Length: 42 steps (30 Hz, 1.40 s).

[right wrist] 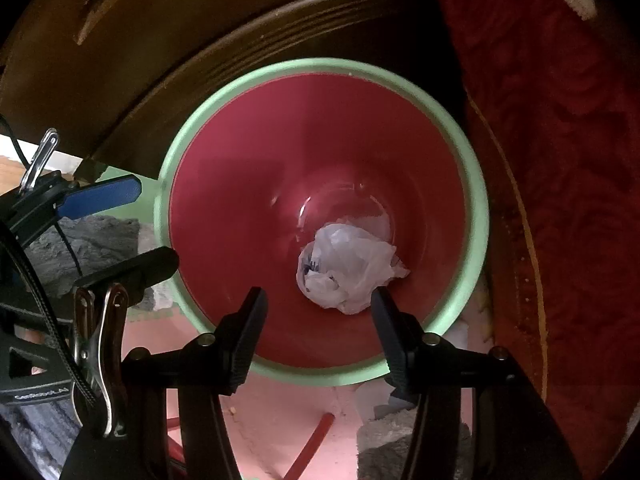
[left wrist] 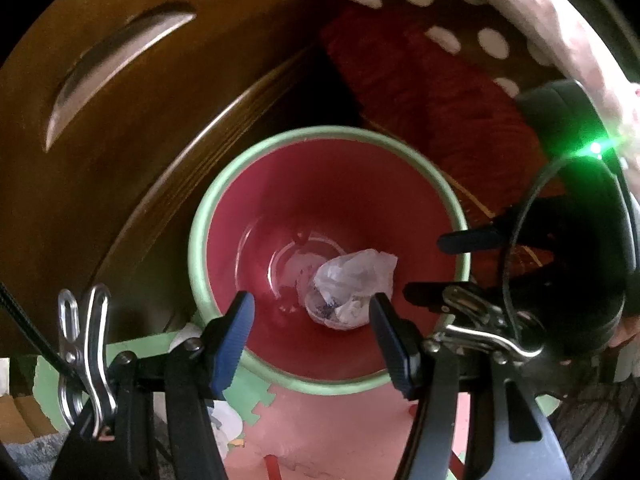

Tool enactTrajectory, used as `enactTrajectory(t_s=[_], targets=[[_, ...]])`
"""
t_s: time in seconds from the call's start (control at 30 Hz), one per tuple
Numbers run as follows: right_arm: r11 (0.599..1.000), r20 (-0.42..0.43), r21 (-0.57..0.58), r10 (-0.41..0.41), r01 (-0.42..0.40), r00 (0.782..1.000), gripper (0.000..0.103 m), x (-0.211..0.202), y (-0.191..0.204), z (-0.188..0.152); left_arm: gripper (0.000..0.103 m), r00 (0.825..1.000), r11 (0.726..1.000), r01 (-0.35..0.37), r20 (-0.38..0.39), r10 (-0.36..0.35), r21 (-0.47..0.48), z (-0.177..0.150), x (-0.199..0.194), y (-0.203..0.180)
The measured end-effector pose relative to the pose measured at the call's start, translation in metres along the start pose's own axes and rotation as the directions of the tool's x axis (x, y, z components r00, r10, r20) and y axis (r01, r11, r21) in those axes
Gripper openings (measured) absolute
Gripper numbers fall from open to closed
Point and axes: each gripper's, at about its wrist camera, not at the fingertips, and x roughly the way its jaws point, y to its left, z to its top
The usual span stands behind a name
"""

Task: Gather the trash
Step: 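Raise the open right gripper from the bin back toward the table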

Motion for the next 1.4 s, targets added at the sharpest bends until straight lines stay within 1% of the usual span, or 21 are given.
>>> enactTrajectory(t_s=[0.13, 0.2, 0.3, 0.43, 0.57, 0.67, 0.8, 0.87, 0.97, 1.07, 1.1, 1.13, 1.17, 1.23, 1.3, 1.33, 1.4], targets=[[1.000, 0.022, 0.010, 0.012, -0.012, 1.000, 0.056, -0.008, -0.002, 0.000, 0.063, 1.000, 1.000, 0.006, 0.019, -0.006, 0.020, 0.003, -0.009, -0.004], [1.000, 0.041, 0.016, 0.026, -0.027, 0.999, 0.057, -0.015, -0.004, 0.000, 0.063, 1.000, 0.999, 0.009, 0.029, -0.011, 0.045, 0.005, -0.014, -0.009], [0.998, 0.076, 0.019, 0.051, -0.053, 0.996, 0.060, -0.028, -0.005, 0.001, 0.063, 0.998, 0.998, 0.011, 0.062, -0.015, 0.065, 0.008, -0.024, -0.016], [0.998, 0.120, 0.015, 0.057, -0.060, 0.991, 0.060, -0.046, -0.006, -0.001, 0.063, 0.994, 0.997, 0.032, 0.098, -0.039, 0.067, 0.014, -0.037, -0.022], [0.997, 0.161, 0.023, 0.067, -0.071, 0.985, 0.060, -0.061, -0.009, -0.005, 0.063, 0.988, 0.998, 0.024, 0.148, -0.033, 0.060, 0.020, -0.053, -0.024], [0.995, 0.223, 0.038, 0.077, -0.087, 0.972, 0.060, -0.078, -0.014, -0.008, 0.063, 0.982, 0.998, 0.020, 0.189, -0.030, 0.056, 0.024, -0.066, -0.027], [0.992, 0.310, 0.032, 0.106, -0.122, 0.945, 0.060, -0.104, -0.015, -0.009, 0.063, 0.970, 0.998, 0.004, 0.243, -0.018, 0.055, 0.026, -0.083, -0.032], [0.994, 0.337, 0.019, 0.096, -0.109, 0.937, 0.060, -0.115, -0.013, -0.009, 0.063, 0.964, 0.999, -0.002, 0.265, -0.011, 0.052, 0.027, -0.091, -0.035], [0.993, 0.369, 0.008, 0.103, -0.114, 0.924, 0.060, -0.130, -0.012, -0.010, 0.063, 0.945, 0.997, -0.036, 0.328, 0.014, 0.063, 0.027, -0.107, -0.043], [0.993, 0.413, -0.014, 0.112, -0.117, 0.904, 0.060, -0.144, -0.008, -0.011, 0.062, 0.918, 0.995, -0.074, 0.395, 0.039, 0.072, 0.025, -0.124, -0.053], [0.993, 0.434, -0.030, 0.118, -0.117, 0.893, 0.060, -0.150, -0.005, -0.013, 0.061, 0.909, 0.994, -0.088, 0.413, 0.053, 0.066, 0.025, -0.129, -0.055], [0.991, 0.466, -0.058, 0.136, -0.124, 0.874, 0.060, -0.157, -0.002, -0.014, 0.061, 0.903, 0.994, -0.091, 0.426, 0.059, 0.056, 0.026, -0.134, -0.055], [0.990, 0.489, -0.076, 0.144, -0.123, 0.860, 0.060, -0.164, -0.001, -0.015, 0.061, 0.895, 0.996, -0.083, 0.442, 0.054, 0.045, 0.026, -0.141, -0.054], [0.988, 0.541, -0.104, 0.150, -0.111, 0.827, 0.060, -0.179, 0.003, -0.016, 0.061, 0.878, 0.997, -0.075, 0.475, 0.053, 0.027, 0.026, -0.156, -0.051], [0.984, 0.582, -0.124, 0.176, -0.127, 0.794, 0.061, -0.192, 0.005, -0.017, 0.061, 0.853, 0.995, -0.095, 0.517, 0.073, 0.015, 0.025, -0.169, -0.051], [0.982, 0.592, -0.129, 0.188, -0.139, 0.784, 0.061, -0.196, 0.004, -0.017, 0.061, 0.842, 0.994, -0.108, 0.532, 0.087, 0.007, 0.025, -0.175, -0.053], [0.979, 0.618, -0.140, 0.204, -0.149, 0.759, 0.061, -0.206, 0.006, -0.018, 0.061, 0.826, 0.994, -0.108, 0.557, 0.092, -0.004, 0.024, -0.186, -0.053]])
